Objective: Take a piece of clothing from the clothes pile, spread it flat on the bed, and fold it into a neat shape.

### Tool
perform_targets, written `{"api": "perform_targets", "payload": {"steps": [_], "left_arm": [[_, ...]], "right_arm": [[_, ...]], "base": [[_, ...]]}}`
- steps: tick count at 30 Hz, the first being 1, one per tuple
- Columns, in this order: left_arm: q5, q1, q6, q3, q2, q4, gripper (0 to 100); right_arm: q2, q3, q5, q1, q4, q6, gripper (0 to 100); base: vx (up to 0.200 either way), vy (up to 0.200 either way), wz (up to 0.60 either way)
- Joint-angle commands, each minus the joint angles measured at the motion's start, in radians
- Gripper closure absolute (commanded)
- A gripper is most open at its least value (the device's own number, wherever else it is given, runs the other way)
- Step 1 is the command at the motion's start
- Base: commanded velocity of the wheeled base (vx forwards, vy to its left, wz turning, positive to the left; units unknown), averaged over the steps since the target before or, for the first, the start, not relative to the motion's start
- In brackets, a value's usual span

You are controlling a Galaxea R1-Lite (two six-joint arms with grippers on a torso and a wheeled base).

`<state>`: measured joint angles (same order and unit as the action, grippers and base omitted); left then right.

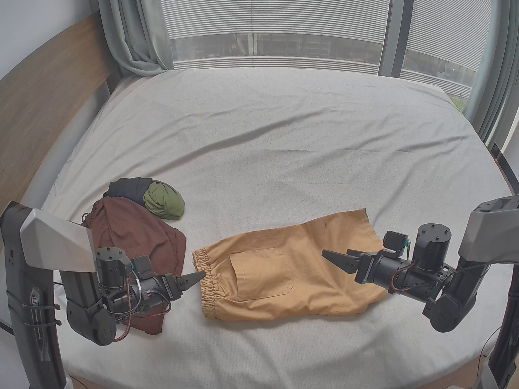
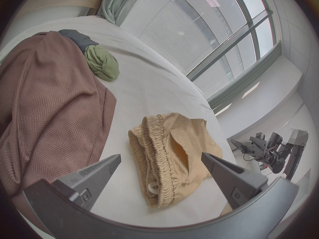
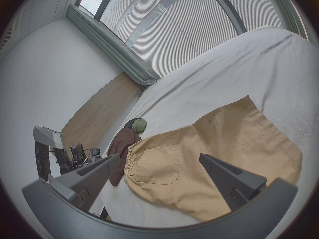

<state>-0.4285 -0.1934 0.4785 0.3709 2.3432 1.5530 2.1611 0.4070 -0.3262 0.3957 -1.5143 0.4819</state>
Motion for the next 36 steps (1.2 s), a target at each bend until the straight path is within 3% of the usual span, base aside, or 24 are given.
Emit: {"api": "perform_targets", "payload": {"steps": [1, 28, 36], "left_arm": [[-0.001, -0.004, 0.000, 0.020, 0.057, 0.001, 0], [0.033, -0.100, 0.094, 0.189, 0.228, 0.001, 0], [0.065, -0.147, 0.196, 0.240, 0.237, 0.002, 0]], "right_arm": [[-0.001, 0.001, -0.011, -0.026, -0.001, 0.003, 0], [0.008, 0.003, -0.014, -0.034, -0.012, 0.003, 0], [0.010, 0.004, -0.014, -0.032, -0.012, 0.003, 0]], "base": [[0.000, 0.000, 0.00], [0.000, 0.000, 0.00], [0.000, 0.000, 0.00]]}}
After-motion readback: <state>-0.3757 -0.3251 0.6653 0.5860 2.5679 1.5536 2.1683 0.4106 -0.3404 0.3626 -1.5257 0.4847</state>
